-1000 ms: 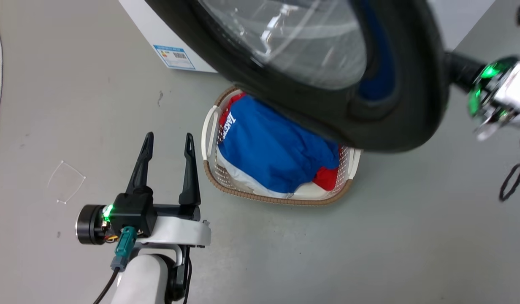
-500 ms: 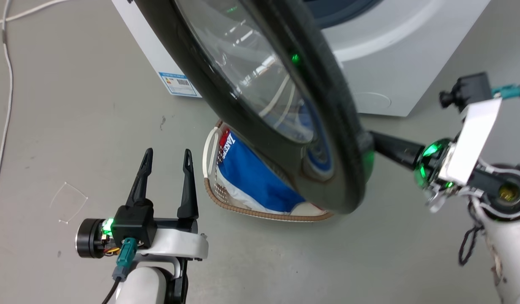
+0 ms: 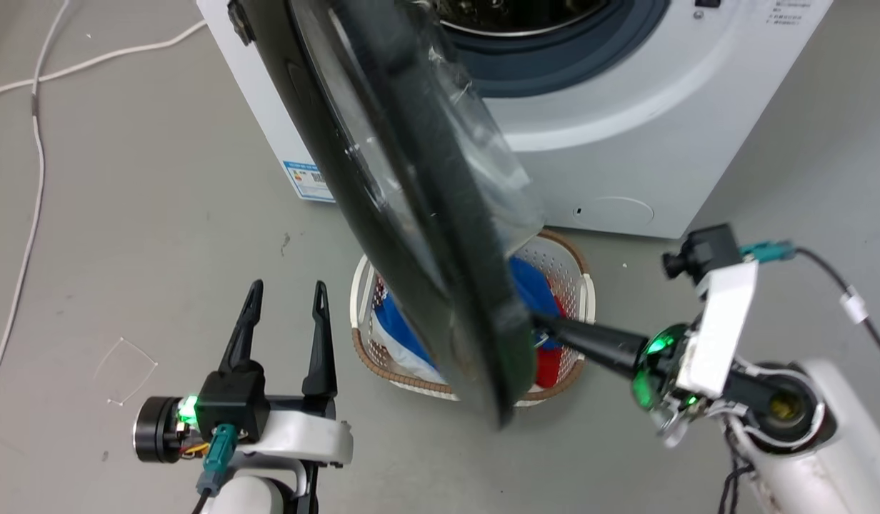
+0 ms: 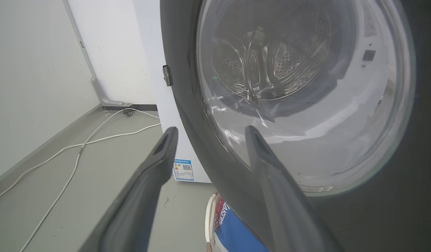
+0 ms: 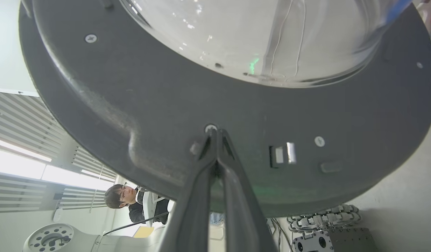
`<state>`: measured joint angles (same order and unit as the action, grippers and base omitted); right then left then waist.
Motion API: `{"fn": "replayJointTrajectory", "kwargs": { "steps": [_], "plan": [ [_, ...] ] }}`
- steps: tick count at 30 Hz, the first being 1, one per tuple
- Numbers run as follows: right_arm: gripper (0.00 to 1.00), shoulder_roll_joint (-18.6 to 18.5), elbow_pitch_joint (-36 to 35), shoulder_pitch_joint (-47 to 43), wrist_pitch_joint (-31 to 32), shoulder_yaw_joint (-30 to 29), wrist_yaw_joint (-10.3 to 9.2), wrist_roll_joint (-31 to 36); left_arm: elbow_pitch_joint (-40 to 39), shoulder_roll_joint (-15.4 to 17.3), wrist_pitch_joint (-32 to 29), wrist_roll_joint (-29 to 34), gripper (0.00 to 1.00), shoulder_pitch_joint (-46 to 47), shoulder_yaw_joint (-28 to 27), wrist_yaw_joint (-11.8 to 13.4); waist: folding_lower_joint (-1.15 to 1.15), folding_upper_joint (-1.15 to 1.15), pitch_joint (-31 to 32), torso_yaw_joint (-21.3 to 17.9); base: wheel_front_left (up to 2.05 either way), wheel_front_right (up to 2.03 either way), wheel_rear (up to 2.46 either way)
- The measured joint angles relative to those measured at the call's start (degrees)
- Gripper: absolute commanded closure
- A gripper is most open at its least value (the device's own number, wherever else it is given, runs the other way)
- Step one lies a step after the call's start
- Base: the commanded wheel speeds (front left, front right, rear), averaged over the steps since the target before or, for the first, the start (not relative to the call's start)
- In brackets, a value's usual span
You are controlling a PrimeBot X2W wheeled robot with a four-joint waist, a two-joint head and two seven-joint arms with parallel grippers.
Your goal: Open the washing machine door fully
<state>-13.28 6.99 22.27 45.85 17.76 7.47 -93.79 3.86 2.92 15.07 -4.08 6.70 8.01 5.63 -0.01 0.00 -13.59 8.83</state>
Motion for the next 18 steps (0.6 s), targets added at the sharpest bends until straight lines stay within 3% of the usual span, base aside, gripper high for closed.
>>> {"fn": "replayJointTrajectory", "kwargs": {
  "steps": [18],
  "plan": [
    [1.00,3.3,1.0,-6.9,-2.7,1.8,0.01,-1.5,0.9,0.0,0.0,0.6,0.00,-3.5,-0.8,-0.1,0.00,0.00,5.1,0.5,0.00,0.00,0.00]
  ]
}}
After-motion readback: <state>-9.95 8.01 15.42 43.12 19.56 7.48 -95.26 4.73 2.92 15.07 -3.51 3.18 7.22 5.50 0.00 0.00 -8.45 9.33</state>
